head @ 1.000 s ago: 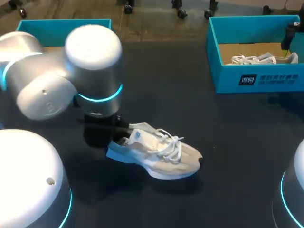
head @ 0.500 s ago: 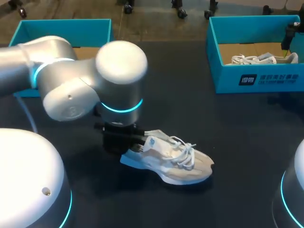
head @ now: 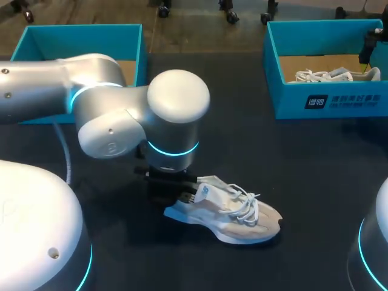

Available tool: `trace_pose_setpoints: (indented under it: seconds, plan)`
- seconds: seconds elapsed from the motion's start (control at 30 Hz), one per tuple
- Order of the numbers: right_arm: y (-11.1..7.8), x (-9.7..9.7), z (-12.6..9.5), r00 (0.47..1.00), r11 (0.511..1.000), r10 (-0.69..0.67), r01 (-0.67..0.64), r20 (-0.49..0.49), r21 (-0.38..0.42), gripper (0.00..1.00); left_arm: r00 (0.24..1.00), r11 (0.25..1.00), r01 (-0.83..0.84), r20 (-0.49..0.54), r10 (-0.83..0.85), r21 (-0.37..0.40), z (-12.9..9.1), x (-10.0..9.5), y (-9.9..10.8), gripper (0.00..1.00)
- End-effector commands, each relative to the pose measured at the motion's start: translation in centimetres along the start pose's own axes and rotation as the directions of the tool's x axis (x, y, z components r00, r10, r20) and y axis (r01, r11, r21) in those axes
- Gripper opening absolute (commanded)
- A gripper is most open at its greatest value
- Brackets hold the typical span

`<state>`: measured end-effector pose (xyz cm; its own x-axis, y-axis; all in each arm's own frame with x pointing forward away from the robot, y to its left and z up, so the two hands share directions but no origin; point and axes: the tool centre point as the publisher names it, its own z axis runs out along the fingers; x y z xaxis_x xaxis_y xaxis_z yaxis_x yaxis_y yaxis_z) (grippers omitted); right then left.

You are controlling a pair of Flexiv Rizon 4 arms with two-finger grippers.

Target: Take the shoe out of the shoebox, open the shoe tongue, remove and reinsert the insole, then place the shoe into the shoebox

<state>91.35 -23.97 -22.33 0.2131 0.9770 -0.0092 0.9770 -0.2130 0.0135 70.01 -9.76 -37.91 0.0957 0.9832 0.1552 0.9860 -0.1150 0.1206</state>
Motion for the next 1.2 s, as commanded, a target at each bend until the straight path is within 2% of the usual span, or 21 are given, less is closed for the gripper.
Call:
trace_pose_setpoints:
  seconds: [0.03,0.47,0.6,0.67,0.7,0.73,0.77,0.8,1.03,1.2]
  plan:
    - [0.0,0.0,0.0,1.0,1.0,-0.001,0.001,0.0,0.0,1.0,1.0,1.0,-0.003,0.008,0.003,0.003,0.2,-0.1,0.1,0.0]
    - [0.0,0.0,0.0,1.0,1.0,-0.001,0.001,0.0,0.0,1.0,0.999,0.999,-0.052,0.005,0.052,-0.015,0.7,-0.5,-1.0,0.0]
    - [0.0,0.0,0.0,1.0,1.0,-0.001,0.001,0.0,0.0,1.0,0.999,0.999,-0.054,0.0,0.054,-0.01,1.0,-0.4,-1.1,0.36]
    - [0.0,0.0,0.0,1.0,1.0,-0.001,0.001,0.0,0.0,1.0,0.999,0.998,-0.054,-0.005,0.054,-0.011,1.2,-0.4,-1.2,0.42]
    - [0.0,0.0,0.0,1.0,1.0,-0.001,0.001,0.0,0.0,1.0,0.999,0.998,-0.054,-0.005,0.054,-0.01,1.2,-0.4,-1.2,0.49]
    - [0.0,0.0,0.0,1.0,1.0,-0.001,0.001,0.0,0.0,1.0,0.999,0.999,-0.052,-0.005,0.052,-0.009,1.1,-0.4,-1.2,0.76]
    - [0.0,0.0,0.0,1.0,1.0,-0.001,0.001,0.0,0.0,1.0,0.999,0.999,-0.05,0.001,0.05,-0.005,0.9,-0.3,-1.2,0.96]
    - [0.0,0.0,0.0,1.0,1.0,-0.001,0.001,0.0,0.0,1.0,0.999,0.999,-0.05,0.007,0.05,-0.007,0.7,-0.3,-1.2,1.0]
    - [0.0,0.0,0.0,1.0,1.0,-0.001,0.001,0.0,0.0,1.0,0.996,0.999,-0.046,0.079,0.047,-0.021,-2.7,0.6,-0.9,1.0]
    - [0.0,0.0,0.0,1.0,1.0,-0.001,0.001,0.0,0.0,1.0,0.987,0.999,0.015,0.159,-0.023,0.049,-5.7,1.9,-0.3,1.0]
